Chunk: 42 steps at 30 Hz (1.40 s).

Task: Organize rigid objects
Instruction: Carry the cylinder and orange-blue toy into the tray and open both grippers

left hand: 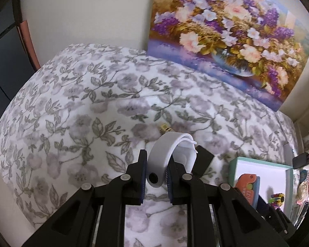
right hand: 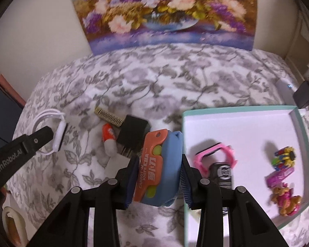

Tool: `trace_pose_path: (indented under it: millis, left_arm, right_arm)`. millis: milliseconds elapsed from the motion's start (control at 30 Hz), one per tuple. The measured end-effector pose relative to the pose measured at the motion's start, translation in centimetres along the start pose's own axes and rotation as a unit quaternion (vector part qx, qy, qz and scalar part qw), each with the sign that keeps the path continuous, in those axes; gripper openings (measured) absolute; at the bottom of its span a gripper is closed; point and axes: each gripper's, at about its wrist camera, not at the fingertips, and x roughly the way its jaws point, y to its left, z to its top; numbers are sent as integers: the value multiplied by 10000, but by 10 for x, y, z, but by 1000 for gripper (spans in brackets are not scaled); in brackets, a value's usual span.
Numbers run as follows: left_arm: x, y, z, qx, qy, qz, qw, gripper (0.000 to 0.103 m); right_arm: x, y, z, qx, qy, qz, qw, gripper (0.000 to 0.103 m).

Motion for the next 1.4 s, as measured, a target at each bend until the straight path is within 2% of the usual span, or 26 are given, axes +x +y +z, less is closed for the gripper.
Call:
trace_pose_path:
  millis: [167, 433, 600, 733, 900, 1000, 1400]
  left_arm:
    - [-7, -21, -4, 131, -21, -202, 9997, 17]
    - [-9, -72, -16, 662, 75, -407, 9969, 17]
    - [-6, -107, -20, 986, 97, -488, 9939, 17]
    - [2, -136, -26, 1161, 224, -644, 9909, 17]
    - [13, -168, -35, 1335, 326, -876, 9866, 17]
    - [20, -177, -40, 1369, 393, -1019, 9846, 17]
    - [35, -187, -54, 1538, 609, -1117, 9799, 17]
  right_arm:
    - [-22, -25, 8, 177, -252, -136, 9994, 41]
    - [-37, -70, 17, 458, -452, -455, 9969, 41]
    - [-40, -107, 19, 899, -451, -412, 9941, 41]
    - [-39, -130, 18, 1067, -448, -626, 9913, 41]
    - [-31, -157, 14, 1334, -288, -686, 9883, 41]
    - [-28, -165, 13, 1366, -246, -788, 9872, 41]
    - [-13, -182, 2, 1530, 98, -997, 9831, 41]
